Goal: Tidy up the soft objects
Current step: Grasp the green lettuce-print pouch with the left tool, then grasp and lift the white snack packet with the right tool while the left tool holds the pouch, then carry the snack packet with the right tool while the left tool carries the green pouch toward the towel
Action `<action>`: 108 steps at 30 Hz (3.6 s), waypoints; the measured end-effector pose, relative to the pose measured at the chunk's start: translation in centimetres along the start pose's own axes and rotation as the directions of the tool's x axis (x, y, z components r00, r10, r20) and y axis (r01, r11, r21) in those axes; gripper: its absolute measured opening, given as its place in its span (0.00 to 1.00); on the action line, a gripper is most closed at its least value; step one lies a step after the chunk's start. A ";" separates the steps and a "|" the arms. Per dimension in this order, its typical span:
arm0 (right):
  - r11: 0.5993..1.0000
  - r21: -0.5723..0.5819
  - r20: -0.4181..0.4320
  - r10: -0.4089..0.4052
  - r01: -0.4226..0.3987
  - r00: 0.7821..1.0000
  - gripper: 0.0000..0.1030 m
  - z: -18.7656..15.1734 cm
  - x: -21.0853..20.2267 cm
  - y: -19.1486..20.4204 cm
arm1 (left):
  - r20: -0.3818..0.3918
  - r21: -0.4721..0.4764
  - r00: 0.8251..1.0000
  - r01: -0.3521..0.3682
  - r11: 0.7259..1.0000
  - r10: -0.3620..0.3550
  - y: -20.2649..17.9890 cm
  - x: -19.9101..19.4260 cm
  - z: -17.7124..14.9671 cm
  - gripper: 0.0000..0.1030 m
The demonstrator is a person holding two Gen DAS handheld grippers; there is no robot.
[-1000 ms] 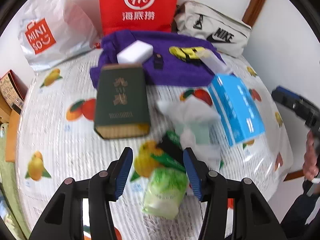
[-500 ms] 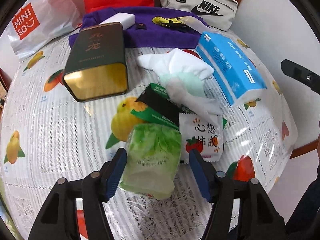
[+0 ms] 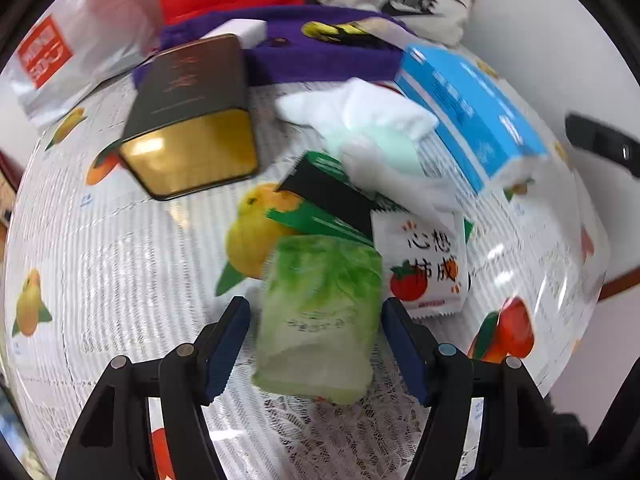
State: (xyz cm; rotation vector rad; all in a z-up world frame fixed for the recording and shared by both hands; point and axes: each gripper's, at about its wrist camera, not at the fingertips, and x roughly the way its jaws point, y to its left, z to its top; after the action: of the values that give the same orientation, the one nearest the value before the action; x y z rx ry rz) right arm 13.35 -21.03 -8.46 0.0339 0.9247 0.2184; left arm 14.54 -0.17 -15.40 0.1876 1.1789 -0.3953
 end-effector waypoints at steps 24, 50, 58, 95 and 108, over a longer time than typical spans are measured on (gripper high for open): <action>0.991 -0.048 -0.146 0.115 -0.123 0.983 0.68 -4.0 7.3 7.1 | 0.066 -0.154 0.998 0.015 0.988 -0.005 6.2 -1.0 -0.9 0.50; 0.975 -0.147 -0.095 0.154 -0.167 0.983 0.05 -4.7 5.3 8.2 | 0.083 -0.183 0.996 0.047 0.982 -0.032 6.7 -1.3 -1.4 0.52; 0.947 -0.242 -0.113 0.187 -0.210 0.976 0.06 -5.5 5.9 10.9 | 0.084 -0.180 0.996 0.038 0.983 -0.023 6.4 -1.3 -1.4 0.53; 0.953 -0.197 -0.048 0.227 -0.232 0.973 0.02 0.3 7.6 10.7 | 0.092 -0.189 0.994 0.072 0.979 -0.055 7.0 -1.5 -1.1 0.49; 0.974 -0.156 0.036 0.172 -0.164 0.984 0.02 0.8 3.0 6.3 | 0.139 -0.186 0.989 0.070 0.980 -0.044 5.8 -3.9 0.2 0.48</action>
State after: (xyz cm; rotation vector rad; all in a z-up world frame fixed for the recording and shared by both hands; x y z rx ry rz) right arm 14.68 -14.23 -9.59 -0.0240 0.8537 0.4434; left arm 15.73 5.87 -12.03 -0.0391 1.0838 -0.3372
